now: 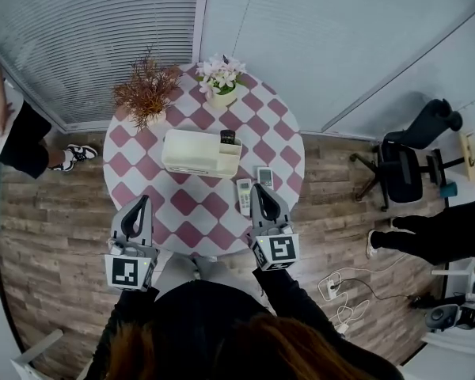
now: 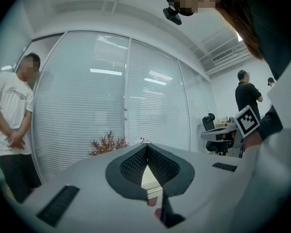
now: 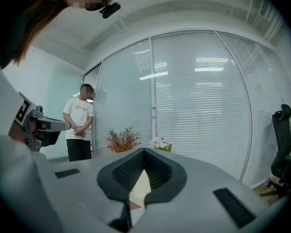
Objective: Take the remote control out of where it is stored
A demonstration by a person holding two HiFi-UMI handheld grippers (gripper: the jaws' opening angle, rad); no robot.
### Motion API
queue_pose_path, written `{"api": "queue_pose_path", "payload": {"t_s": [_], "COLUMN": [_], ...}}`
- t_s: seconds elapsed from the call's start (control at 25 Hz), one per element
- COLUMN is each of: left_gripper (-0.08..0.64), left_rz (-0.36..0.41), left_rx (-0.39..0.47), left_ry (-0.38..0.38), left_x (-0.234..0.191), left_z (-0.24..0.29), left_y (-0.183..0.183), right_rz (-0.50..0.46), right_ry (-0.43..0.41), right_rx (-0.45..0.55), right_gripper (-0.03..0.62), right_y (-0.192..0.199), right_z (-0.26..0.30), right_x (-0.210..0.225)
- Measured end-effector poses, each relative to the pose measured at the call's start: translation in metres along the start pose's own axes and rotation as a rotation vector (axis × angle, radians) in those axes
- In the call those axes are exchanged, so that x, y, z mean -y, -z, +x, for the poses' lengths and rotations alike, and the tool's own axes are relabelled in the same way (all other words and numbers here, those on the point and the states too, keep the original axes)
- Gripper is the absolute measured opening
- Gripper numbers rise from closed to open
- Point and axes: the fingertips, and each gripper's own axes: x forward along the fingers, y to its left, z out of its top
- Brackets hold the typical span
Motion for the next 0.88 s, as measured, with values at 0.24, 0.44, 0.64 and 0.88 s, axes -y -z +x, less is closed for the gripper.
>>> {"api": "queue_pose_path", "payload": {"t_s": [0.24, 0.44, 0.64, 0.88], "left_gripper": [0.006, 0.006, 0.006, 0.006], "left_rz": [0.004, -0.017, -0.019, -0.023], "left_rx": [0.011, -0.004, -0.011, -0.051], "left_ry": [-0.022, -0.040, -0.056, -0.101], "left_x": [-0.008, -0.016, -0.025, -0.037], "left_z": [-0.004, -0.011, -0.019, -0.040], "left_y": [0.002, 0.006, 0.009, 0.016], "right_rz": [0.006, 0.022, 0.044, 0.000], "right_ry": [-0.009, 0.021, 0.110, 0.209], "right_rx": [-0.016, -0.080, -0.191, -0.251], "right_gripper": [0.015, 0.038, 0.178, 0.230], "right_y": [0.001, 0.025, 0.064, 0.092], "right_z": [0.019, 0.068, 0.135, 0.179], "right_x": [-0.008, -0.008, 0.005, 0.017]}}
